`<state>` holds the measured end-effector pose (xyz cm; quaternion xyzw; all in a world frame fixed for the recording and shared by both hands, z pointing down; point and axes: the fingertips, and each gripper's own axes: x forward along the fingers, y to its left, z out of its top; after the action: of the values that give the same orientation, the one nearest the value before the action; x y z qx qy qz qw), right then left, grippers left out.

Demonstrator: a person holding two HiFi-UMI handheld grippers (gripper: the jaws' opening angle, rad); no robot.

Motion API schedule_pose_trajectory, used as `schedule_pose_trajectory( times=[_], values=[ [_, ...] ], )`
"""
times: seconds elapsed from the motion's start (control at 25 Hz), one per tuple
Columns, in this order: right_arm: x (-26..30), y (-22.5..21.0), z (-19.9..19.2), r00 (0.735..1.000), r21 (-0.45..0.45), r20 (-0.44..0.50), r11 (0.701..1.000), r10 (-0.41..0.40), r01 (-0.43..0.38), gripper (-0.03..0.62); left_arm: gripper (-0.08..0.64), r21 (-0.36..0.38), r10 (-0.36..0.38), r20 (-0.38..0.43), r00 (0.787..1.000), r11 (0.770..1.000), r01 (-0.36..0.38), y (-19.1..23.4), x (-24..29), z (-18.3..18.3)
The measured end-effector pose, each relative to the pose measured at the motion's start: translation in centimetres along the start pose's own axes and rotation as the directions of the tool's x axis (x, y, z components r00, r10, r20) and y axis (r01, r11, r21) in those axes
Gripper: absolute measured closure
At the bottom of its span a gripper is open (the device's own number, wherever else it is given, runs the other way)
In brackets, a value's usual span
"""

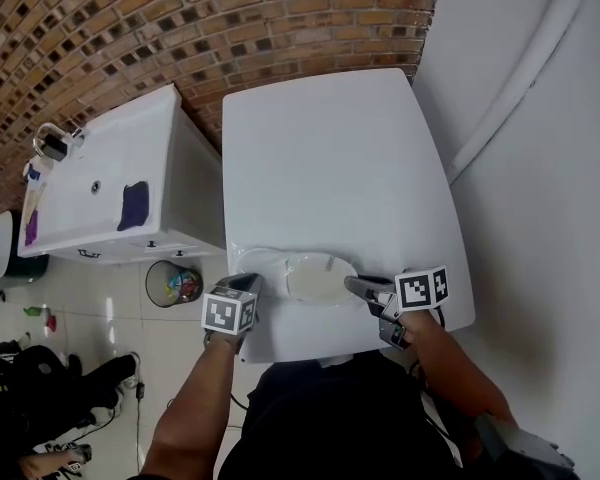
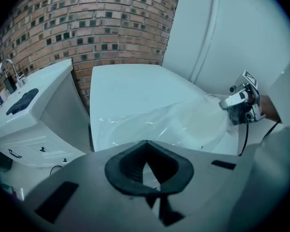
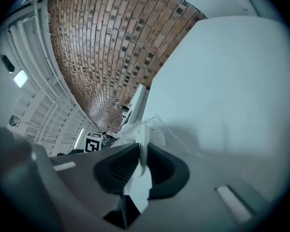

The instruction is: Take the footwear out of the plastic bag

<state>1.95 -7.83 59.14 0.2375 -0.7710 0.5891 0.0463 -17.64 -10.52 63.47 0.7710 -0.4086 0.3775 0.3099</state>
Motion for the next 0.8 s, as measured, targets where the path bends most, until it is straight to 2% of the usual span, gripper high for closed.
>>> schedule_pose_trajectory(
  times=[0.28,0.48,0.6,0.76,0.8],
  values=[
    [-4.7,0.6,2.9,0.989,0.02,0.142,0.999,0.034,-0.037,0.554,0.554,-0.011,0.042,-0.014,0.999,0.999,-0.043,0.8,0.4,0.6],
    [-7.0,0.3,3.8,0.977,0.038,0.209,0.999,0.025,-0.034,0.557,0.554,0.004,0.027,-0.011,1.0,1.0,-0.027,0.0,1.0,1.3],
    [-7.3,0.1,3.8,0.973,0.05,0.231,0.999,0.009,-0.021,0.557,0.554,0.094,-0.028,0.033,0.999,0.995,0.024,-2.2,0.9,3.3],
    [-7.0,-0.5,3.7,0.97,0.076,0.242,0.997,-0.017,-0.001,0.554,0.541,0.228,-0.094,0.068,0.993,0.971,0.076,-5.4,1.7,5.1],
    [-6.8,-0.7,3.7,0.971,0.082,0.239,0.997,-0.023,0.003,0.552,0.454,0.249,-0.106,0.067,0.992,0.965,0.086,-6.0,2.0,5.5]
  ],
)
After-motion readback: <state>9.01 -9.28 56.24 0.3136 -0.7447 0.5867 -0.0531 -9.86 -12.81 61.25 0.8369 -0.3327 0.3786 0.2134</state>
